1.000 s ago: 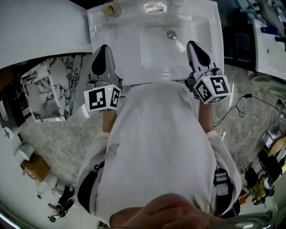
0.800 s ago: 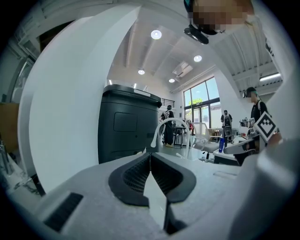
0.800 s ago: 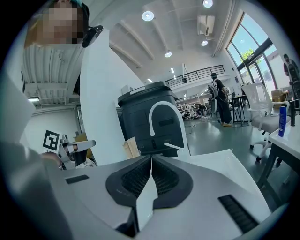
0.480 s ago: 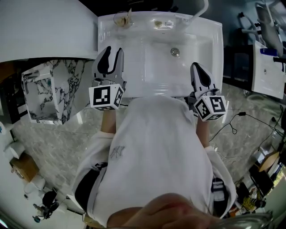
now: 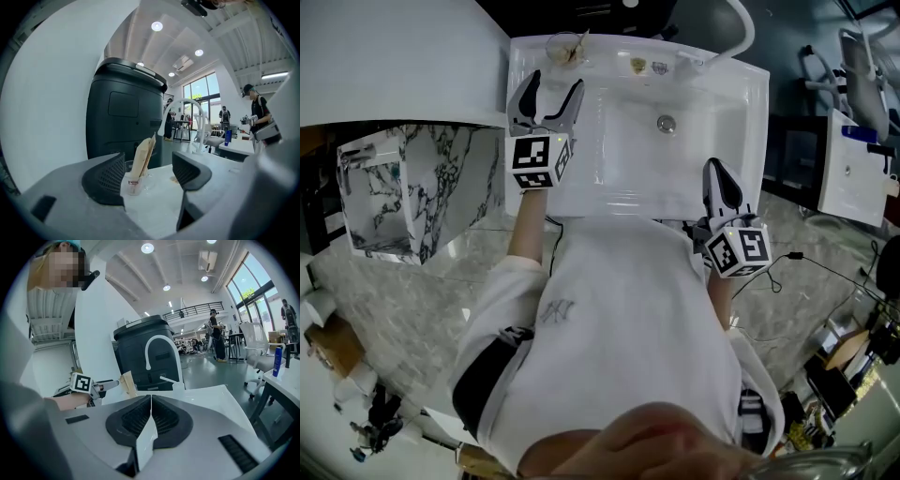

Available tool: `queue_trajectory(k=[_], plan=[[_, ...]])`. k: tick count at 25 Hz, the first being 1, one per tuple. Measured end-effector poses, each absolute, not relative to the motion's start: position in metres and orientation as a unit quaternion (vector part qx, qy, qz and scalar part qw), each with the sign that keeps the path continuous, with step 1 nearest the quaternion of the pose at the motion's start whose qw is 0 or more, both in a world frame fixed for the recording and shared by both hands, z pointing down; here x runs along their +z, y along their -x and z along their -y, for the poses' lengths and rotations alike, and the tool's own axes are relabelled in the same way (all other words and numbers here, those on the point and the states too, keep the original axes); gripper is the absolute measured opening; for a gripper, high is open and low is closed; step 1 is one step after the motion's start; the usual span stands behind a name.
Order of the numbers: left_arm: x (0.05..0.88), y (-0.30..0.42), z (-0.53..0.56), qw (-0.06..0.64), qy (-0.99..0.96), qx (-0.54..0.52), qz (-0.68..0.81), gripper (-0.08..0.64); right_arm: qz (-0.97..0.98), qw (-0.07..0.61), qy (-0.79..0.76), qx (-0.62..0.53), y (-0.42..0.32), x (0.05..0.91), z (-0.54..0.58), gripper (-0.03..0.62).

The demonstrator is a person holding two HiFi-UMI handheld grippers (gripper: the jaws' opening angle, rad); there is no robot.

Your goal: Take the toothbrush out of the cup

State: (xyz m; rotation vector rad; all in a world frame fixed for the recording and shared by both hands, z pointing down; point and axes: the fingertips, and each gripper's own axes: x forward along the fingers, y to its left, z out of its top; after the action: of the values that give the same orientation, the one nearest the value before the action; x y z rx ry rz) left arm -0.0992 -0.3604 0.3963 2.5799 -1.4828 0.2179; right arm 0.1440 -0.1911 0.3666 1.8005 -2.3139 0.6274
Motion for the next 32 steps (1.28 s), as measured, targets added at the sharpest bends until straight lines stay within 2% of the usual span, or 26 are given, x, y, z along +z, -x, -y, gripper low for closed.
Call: queue_trajectory(k=[11, 26, 28, 30, 32], plan=[[0.432, 0.08, 0.41, 0.118, -0.843, 0.071, 0.52, 0.313, 0.752, 0.088, -0.612, 0.231, -0.151, 0.382, 0.2, 0.015], [0.415, 0.053, 0.449, 0.072, -0.849, 0.046, 0.521, 0.311, 0.746, 0.104, -0.608, 0.252, -0.142, 0.396, 0.211, 0.015], [0.414, 0.051, 0.45, 0.064, -0.851, 0.046, 0.52, 0.294, 0.745, 0.105, -0.608, 0.254, -0.142, 0.397, 0.211, 0.015], [0.414, 0.051, 0.451, 0.054, -0.851, 0.049, 0.52, 0.228, 0.744, 0.105, -0.609, 0.255, -0.141, 0.398, 0.211, 0.015], [0.414, 0.052, 0.45, 0.045, -0.851, 0.053, 0.521, 0.209, 0.743, 0.105, -0.609, 0.255, -0.141, 0.398, 0.212, 0.015]])
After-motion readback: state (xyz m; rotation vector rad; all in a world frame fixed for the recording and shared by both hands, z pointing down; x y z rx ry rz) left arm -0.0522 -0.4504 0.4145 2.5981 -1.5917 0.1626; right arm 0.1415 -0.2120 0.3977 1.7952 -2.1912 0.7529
